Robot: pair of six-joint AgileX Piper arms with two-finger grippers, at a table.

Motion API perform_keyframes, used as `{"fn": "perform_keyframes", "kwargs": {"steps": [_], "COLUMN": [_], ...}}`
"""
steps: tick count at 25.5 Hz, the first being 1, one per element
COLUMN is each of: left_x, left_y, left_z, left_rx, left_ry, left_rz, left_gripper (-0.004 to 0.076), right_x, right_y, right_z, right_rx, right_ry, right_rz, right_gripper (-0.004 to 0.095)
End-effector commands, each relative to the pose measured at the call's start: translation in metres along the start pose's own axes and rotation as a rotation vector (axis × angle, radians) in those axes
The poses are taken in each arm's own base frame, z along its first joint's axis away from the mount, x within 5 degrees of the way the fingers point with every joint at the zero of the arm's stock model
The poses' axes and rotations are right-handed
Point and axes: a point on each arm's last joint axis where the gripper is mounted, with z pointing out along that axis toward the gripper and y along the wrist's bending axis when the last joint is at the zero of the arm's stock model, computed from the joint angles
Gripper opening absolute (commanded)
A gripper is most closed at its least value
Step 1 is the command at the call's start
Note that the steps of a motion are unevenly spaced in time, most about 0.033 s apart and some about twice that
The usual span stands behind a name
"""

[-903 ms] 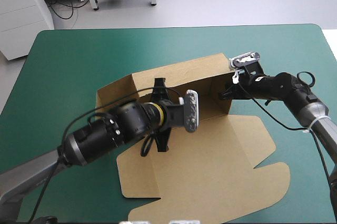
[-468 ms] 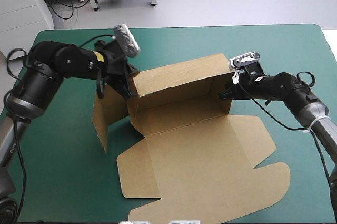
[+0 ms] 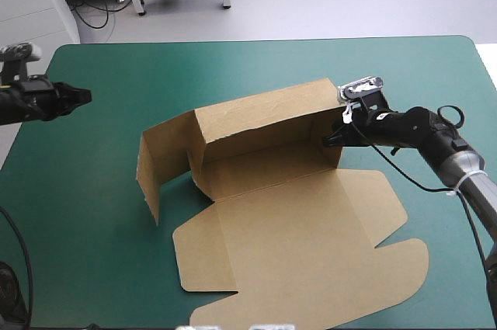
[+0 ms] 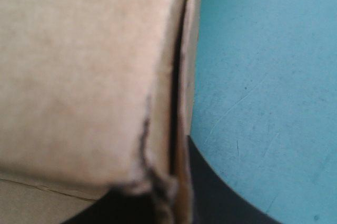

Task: Fold the box

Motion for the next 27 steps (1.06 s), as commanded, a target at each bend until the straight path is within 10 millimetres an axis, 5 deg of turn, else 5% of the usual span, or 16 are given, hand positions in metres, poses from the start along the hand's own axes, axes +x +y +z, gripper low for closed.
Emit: {"fn": "perform_keyframes", "kwargs": {"steps": [1, 10, 16, 22, 27], "left_x": [0.011, 0.064, 0.068, 0.063, 0.063], "left_y": [0.017, 0.051, 0.053, 0.053, 0.053], "left_z": [-0.014, 0.013, 0.015, 0.014, 0.014], "left_rx": [0.061, 0.048, 0.031, 0.045, 0.046], "left_ry": [-0.135, -0.143, -0.145, -0.196, -0.198], "left_rz": [-0.218, -0.438, -0.429, -0.462, -0.474], "left_gripper": [-0.0032, -0.0032, -0.0032, -0.0032, -0.0032], "right_x": [-0.02, -0.022, -0.042, -0.084, -0.095], "right_y": [0.0, -0.002, 0.004, -0.003, 0.014], "right_z": [-0.018, -0.019, -0.034, -0.089, -0.13], "right_rx": [0.031, 0.051, 0.004, 0.174, 0.097], "right_ry": [-0.117, -0.144, -0.127, -0.062, 0.071], "right_rz": [0.03, 0.066, 0.1, 0.198, 0.273], "right_gripper": [-0.0022, -0.0021, -0.0015, -0.0014, -0.0013]}}
